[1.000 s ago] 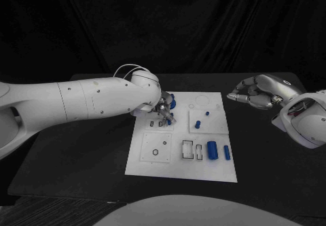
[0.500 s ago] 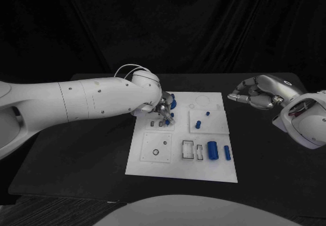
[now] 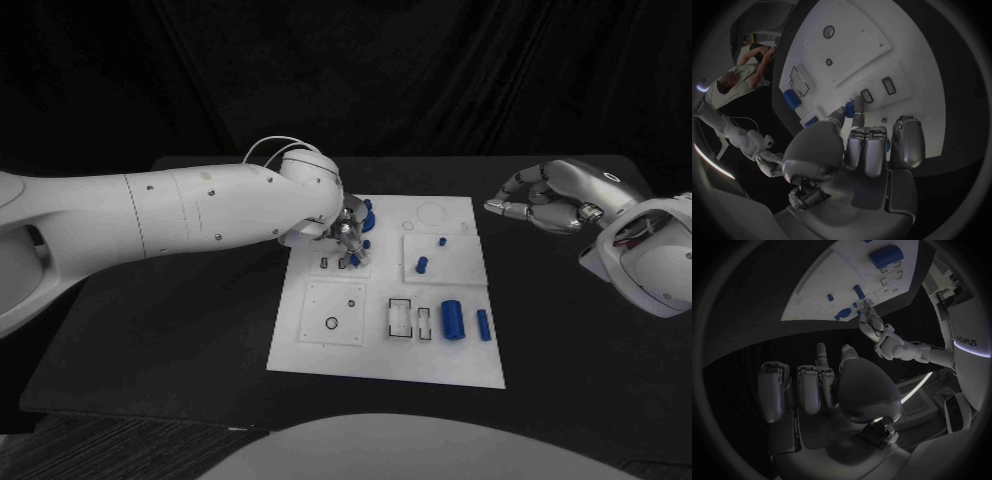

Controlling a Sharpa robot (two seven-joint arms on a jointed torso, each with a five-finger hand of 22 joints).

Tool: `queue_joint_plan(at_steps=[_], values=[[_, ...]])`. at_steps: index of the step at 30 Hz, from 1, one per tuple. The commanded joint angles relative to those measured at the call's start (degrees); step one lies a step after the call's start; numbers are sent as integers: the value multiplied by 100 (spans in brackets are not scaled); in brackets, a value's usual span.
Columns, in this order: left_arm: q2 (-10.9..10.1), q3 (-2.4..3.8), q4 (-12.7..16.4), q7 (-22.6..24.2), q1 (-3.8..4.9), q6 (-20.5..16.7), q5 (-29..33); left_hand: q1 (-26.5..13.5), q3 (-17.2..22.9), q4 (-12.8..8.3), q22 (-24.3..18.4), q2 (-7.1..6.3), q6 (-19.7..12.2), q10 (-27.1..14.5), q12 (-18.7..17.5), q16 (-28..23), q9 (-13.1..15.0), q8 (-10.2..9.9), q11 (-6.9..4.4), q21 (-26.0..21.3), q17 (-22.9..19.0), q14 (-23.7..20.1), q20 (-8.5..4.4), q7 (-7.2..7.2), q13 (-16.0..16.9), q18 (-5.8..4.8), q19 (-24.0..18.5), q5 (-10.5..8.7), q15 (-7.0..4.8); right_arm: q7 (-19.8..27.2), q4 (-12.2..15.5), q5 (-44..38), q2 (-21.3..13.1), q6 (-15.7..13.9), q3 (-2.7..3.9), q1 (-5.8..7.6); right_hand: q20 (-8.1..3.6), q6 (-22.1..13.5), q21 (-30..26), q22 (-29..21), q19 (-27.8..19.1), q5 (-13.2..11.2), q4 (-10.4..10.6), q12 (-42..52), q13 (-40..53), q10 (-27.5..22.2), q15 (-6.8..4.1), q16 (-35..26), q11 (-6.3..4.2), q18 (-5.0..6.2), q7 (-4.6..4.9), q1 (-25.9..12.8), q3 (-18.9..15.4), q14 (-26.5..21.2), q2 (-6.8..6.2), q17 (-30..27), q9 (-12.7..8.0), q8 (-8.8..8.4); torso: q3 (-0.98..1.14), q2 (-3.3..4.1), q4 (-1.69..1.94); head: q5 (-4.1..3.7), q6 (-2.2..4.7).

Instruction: Assemble the parts on the task board

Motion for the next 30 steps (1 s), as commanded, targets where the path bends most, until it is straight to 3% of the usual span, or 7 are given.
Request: queue_joint_plan(at_steps=[1,2,10,18,30], values=[[-14,0,23,76,-13,74,5,26,57,-20,6,-15,8,586,20,37,11,-29,-16,-18,1510,585,-2,-17,1509,41,-32,38,-21,-77,-5,-11,5,28,4,-14,34,63,-26,1286,273,35,-12,14,1509,589,53,-46,42,76,-3,39,-29,450,43,797,-7,28,0,0,1,10,-1],[-19,0,27,75,-13,70,5,3,207,-107,12,-45,23,586,20,37,39,-50,-18,-26,1510,585,-10,-19,1509,43,-29,164,-21,-76,-7,-11,6,29,4,-14,34,63,-26,1286,273,35,-12,14,1509,589,53,-46,42,76,-3,39,-29,450,43,797,-7,28,1,1,1,10,-1],[-107,0,87,60,-13,-28,6,-186,677,-298,42,-157,51,586,20,37,125,-109,-19,-42,1510,585,-11,-17,1509,39,-13,448,-26,-80,-19,-11,3,44,4,-16,35,69,-38,1281,266,36,-13,14,1509,589,53,-52,43,79,-4,51,-28,447,49,784,-6,30,2,0,10,6,-1],[-243,0,161,18,-12,-89,6,-339,873,-324,49,-201,68,586,20,37,168,-131,-16,-56,1510,585,-7,-10,1509,40,-10,442,-25,-95,-25,-11,-3,63,4,-19,35,74,-49,1277,261,38,-13,14,1509,589,54,-61,43,82,-4,63,-26,443,56,768,-6,32,-8,-3,-1,46,-1],[-454,0,325,-27,-12,-157,6,-411,966,-330,47,-215,82,586,20,37,192,-137,-18,-67,1510,585,-7,-12,1509,42,-13,416,-25,-111,-50,-11,21,148,4,-28,36,84,-93,1262,239,63,-25,14,1509,589,53,-89,43,93,-5,150,-22,433,78,720,-10,34,1,-10,0,80,-1]])
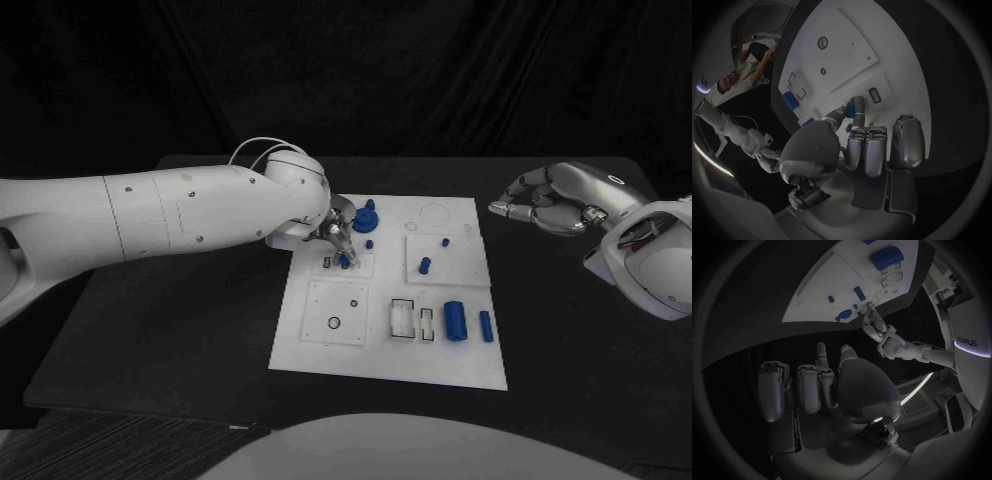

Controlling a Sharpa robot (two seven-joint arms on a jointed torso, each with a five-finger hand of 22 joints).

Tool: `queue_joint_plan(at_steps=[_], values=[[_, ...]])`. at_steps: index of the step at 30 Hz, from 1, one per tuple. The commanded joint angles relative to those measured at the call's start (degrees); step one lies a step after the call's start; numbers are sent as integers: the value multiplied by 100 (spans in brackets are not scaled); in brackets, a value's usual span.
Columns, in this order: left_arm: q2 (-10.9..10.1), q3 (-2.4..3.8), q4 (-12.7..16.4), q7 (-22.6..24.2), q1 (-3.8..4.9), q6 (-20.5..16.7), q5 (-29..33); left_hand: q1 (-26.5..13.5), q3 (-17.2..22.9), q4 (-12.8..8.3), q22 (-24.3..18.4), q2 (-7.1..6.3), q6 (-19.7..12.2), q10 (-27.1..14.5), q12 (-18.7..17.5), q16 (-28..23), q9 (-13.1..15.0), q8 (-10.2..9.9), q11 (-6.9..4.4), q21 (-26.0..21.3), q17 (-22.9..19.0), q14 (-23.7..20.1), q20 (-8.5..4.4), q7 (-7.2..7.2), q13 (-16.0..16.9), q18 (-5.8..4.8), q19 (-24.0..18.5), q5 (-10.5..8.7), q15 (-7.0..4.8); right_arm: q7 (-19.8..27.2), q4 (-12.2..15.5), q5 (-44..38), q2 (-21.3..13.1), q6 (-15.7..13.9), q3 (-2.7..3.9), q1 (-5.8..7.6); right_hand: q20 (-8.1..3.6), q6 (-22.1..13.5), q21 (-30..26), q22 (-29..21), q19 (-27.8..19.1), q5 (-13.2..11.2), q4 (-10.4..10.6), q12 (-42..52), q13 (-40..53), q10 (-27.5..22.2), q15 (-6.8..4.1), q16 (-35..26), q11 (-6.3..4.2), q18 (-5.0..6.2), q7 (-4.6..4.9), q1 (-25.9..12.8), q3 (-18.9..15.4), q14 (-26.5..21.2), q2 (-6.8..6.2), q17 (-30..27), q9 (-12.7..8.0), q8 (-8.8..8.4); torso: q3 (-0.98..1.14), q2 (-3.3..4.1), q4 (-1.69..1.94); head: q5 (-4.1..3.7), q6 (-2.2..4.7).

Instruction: Assemble the parts on the task board

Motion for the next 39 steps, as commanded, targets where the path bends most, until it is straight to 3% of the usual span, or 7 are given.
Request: queue_joint_plan(at_steps=[1,13,32,39], values=[[-25,4,36,5,-8,-86,10,-76,167,-114,10,-1,33,586,20,37,18,-27,-19,-18,1506,584,-8,-1,1509,39,-6,-21,-28,-103,-7,-11,4,75,4,-19,36,44,-41,1257,237,47,-29,14,1507,589,52,-28,43,94,-6,94,-21,431,4,713,-11,34,6,-3,1,12,-1],[-134,3,27,-225,-8,-51,1052,-145,339,-141,-15,-9,-29,586,20,37,50,-77,-3,-56,1506,584,-4,25,1509,47,-30,10,-19,-118,-10,-11,2,112,4,-31,35,46,-61,1250,229,100,-40,14,1507,589,52,-38,42,98,-5,179,-20,429,4,697,-17,29,1,2,4,16,-1],[-194,1,55,-262,-9,-314,1163,-220,461,-122,-14,15,-76,586,20,37,64,-123,13,-73,1506,584,8,46,1509,49,-38,37,-6,-147,-26,-11,31,181,4,-52,34,48,-100,1238,212,190,-56,14,1507,589,50,-58,42,107,-5,304,-14,424,7,662,-28,21,3,3,-1,73,-1],[-267,1,148,-265,-10,-632,1164,-224,556,-136,1,36,-110,586,20,37,63,-160,27,-72,1506,584,17,62,1509,47,-34,73,5,-160,-13,-11,14,194,4,-55,34,47,-111,1234,207,201,-58,14,1507,589,50,-62,41,110,-4,320,-13,422,8,656,-30,18,2,3,-1,74,-1]])
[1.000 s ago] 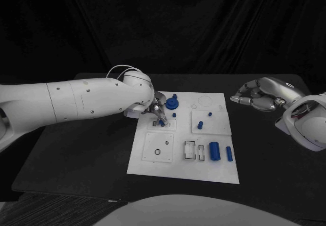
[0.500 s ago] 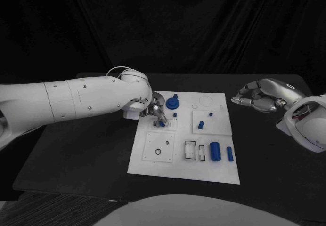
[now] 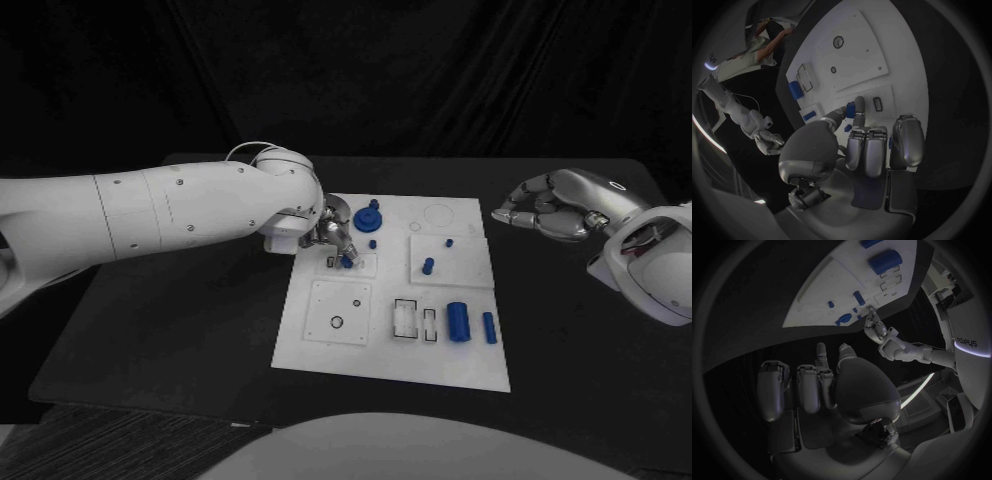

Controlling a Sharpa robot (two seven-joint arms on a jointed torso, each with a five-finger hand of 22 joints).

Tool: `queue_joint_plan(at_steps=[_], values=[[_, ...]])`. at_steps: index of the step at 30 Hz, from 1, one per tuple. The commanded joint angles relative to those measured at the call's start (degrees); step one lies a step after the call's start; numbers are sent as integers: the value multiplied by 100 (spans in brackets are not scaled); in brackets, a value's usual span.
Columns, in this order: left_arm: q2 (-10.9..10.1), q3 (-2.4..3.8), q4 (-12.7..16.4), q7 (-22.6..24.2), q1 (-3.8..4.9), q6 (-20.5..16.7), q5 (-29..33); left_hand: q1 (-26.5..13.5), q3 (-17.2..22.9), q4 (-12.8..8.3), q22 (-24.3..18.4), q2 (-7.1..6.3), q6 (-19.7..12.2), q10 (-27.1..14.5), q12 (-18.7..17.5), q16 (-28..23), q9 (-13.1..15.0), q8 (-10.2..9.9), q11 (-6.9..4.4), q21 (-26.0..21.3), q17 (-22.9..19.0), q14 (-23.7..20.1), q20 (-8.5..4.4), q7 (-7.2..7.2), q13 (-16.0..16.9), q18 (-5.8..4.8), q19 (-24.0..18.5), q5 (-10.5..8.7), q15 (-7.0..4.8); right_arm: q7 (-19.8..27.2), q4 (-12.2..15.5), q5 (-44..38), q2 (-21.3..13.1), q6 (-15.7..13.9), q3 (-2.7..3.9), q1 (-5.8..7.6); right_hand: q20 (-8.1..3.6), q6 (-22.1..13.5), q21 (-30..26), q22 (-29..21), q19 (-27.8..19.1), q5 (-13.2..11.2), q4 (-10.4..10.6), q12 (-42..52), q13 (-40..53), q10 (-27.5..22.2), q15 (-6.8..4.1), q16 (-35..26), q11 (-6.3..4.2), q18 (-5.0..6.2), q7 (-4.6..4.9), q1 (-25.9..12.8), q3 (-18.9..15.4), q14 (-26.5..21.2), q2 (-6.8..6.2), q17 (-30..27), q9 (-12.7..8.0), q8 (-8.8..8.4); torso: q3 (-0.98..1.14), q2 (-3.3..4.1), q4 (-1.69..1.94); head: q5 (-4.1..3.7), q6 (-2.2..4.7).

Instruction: Assemble the parts on the task board

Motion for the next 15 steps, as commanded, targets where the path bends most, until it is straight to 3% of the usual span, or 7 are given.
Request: queue_joint_plan(at_steps=[1,8,15], values=[[-39,3,63,0,-9,-362,78,10,110,-77,12,73,-47,566,20,37,6,-38,7,-27,1508,584,17,-1,1509,47,-34,28,5,-117,16,-11,-18,45,4,-14,34,48,-28,1236,207,21,-42,-17,1493,590,39,-39,40,110,-4,56,3,432,3,657,-9,19,2,-2,1,-1,0],[-307,2,344,-39,-9,-873,78,-166,184,70,52,92,-74,566,20,37,6,-95,35,-13,1508,584,37,34,1509,41,-10,12,26,-179,101,-11,-109,37,4,-13,34,45,-48,1229,197,32,-44,-17,1493,590,39,-50,40,115,-2,78,3,427,2,637,-13,15,1,2,1,-39,0],[-424,0,481,69,-12,-1080,79,-338,142,273,55,100,-26,566,20,37,19,-102,40,-28,1508,584,47,34,1509,44,-13,-57,33,-196,123,-11,-152,30,4,-13,34,45,-46,1230,198,35,-44,-17,1493,590,39,-53,39,114,-2,84,2,426,-1,631,-13,14,0,3,6,9,0]])
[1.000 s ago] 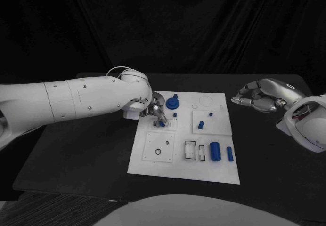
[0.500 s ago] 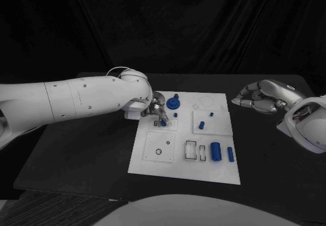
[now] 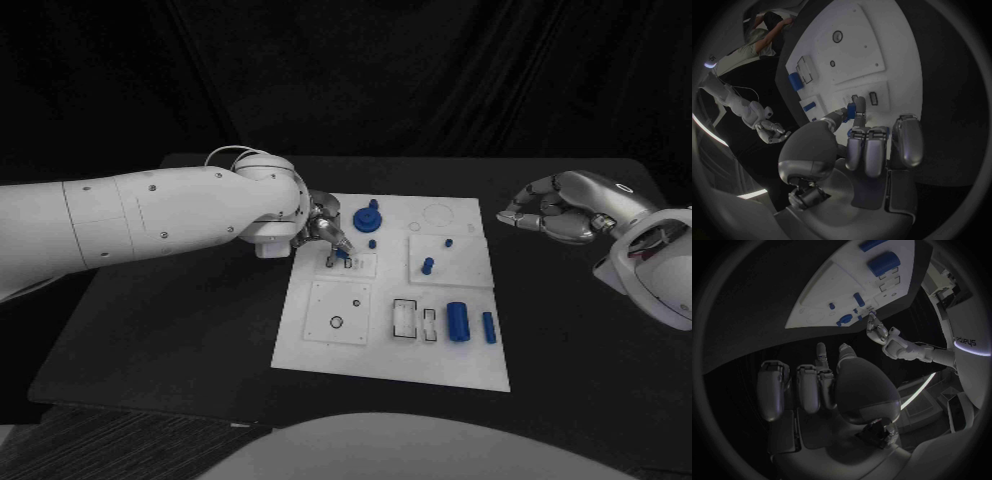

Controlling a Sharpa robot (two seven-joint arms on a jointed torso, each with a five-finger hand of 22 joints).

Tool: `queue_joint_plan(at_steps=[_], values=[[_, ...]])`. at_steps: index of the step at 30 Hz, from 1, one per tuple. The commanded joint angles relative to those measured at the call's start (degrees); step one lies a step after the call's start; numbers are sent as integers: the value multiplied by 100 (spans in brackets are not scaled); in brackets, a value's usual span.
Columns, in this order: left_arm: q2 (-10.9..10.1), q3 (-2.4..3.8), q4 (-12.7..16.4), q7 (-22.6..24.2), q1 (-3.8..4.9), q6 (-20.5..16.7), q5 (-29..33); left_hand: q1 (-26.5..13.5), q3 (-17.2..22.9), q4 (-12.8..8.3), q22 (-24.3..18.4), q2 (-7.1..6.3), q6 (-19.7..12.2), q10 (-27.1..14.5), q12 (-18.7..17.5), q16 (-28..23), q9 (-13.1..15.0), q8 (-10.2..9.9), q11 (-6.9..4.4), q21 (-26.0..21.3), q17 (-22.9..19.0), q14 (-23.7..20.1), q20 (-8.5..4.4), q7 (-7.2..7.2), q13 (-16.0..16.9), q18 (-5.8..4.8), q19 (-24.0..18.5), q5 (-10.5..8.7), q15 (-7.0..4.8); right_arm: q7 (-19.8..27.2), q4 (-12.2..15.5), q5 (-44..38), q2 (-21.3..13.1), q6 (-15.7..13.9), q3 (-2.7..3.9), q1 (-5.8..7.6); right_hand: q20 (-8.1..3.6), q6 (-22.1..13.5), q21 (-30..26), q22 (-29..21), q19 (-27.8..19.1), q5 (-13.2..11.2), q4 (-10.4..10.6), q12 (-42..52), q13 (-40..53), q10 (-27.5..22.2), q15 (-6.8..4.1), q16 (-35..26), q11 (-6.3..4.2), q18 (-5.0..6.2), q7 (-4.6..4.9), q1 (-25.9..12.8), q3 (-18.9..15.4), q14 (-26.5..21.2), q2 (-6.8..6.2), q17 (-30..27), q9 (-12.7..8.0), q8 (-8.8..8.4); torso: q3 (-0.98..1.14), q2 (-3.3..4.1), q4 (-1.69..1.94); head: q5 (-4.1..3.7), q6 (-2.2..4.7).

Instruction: Assemble the parts on the task board

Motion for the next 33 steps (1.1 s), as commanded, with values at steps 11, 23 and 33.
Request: queue_joint_plan(at_steps=[11,23,33], values=[[34,4,9,47,-23,-256,54,-54,-2,48,2,-4,39,577,20,37,12,-35,8,-37,1508,584,34,-21,1509,47,-4,-45,32,-127,0,-11,38,19,4,-12,34,46,-33,1228,194,48,-45,-37,1495,590,38,-31,38,117,-3,63,2,426,3,630,-9,13,3,4,43,33,0],[84,3,-60,-7,-91,-135,54,-57,-3,60,-12,-9,16,577,20,37,8,-52,9,-52,1508,584,34,-17,1509,52,-15,-56,32,-126,-18,-11,63,30,4,-13,33,49,-35,1227,193,75,-43,-37,1495,590,37,-35,38,117,-3,88,3,424,5,622,-12,11,3,-7,19,75,0],[98,3,-74,-8,-127,-91,54,-57,-3,62,-12,-11,9,577,20,37,6,-58,9,-53,1508,584,34,-17,1509,52,-16,-64,32,-125,-28,-11,81,44,4,-14,33,51,-42,1225,190,89,-42,-37,1495,590,37,-36,37,119,-3,97,1,424,3,622,-13,10,4,-8,18,80,0]])
